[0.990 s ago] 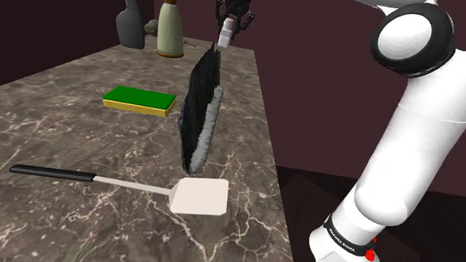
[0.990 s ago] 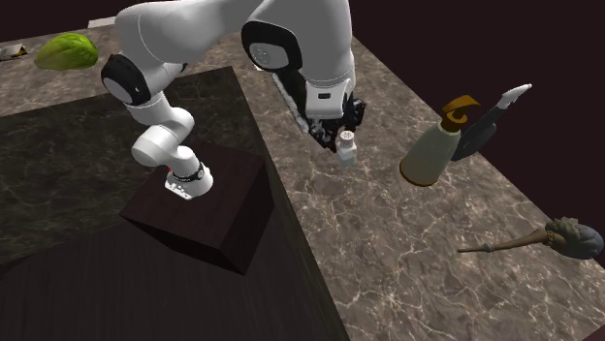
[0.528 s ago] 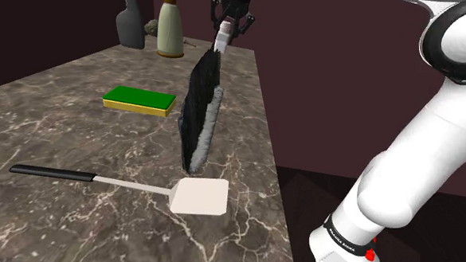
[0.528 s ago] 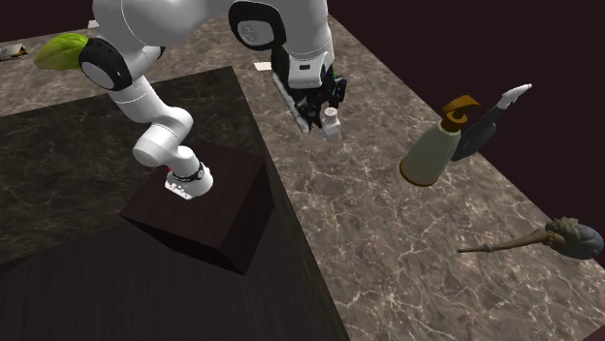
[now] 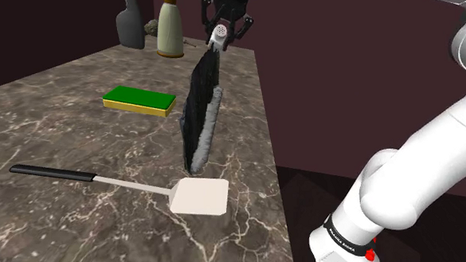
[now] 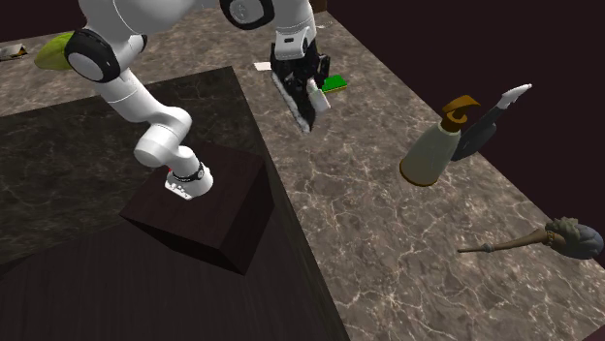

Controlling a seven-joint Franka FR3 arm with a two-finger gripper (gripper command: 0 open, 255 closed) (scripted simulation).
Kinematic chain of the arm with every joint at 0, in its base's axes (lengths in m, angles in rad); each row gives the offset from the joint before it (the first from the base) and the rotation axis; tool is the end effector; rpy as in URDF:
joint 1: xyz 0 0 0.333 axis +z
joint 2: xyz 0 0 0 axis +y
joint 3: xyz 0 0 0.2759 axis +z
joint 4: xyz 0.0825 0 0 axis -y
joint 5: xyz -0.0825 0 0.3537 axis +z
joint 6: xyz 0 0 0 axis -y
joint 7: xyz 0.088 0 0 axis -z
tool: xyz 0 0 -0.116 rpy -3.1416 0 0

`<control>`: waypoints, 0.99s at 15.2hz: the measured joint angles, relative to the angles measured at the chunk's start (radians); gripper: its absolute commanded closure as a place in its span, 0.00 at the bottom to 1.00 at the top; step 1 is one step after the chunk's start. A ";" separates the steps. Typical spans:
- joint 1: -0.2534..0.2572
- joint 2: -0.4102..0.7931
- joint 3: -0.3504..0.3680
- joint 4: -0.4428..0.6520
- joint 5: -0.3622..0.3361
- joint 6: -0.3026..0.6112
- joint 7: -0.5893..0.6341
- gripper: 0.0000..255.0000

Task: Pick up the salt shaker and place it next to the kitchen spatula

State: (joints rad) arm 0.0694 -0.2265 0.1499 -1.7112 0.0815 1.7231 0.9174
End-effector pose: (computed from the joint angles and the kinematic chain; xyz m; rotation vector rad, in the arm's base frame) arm 0.4624 0.1202 0.6398 -2.7834 1.0171 -0.2577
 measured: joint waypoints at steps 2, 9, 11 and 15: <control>0.016 -0.033 0.027 -0.034 0.001 0.004 0.042 1.00; 0.069 -0.107 0.126 -0.092 0.010 0.001 0.194 1.00; 0.084 -0.124 0.156 -0.106 0.014 0.001 0.236 1.00; 0.115 -0.144 0.228 -0.109 0.021 -0.010 0.335 1.00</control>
State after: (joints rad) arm 0.1841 -0.3701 0.3774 -1.8205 0.1023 1.7135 1.2529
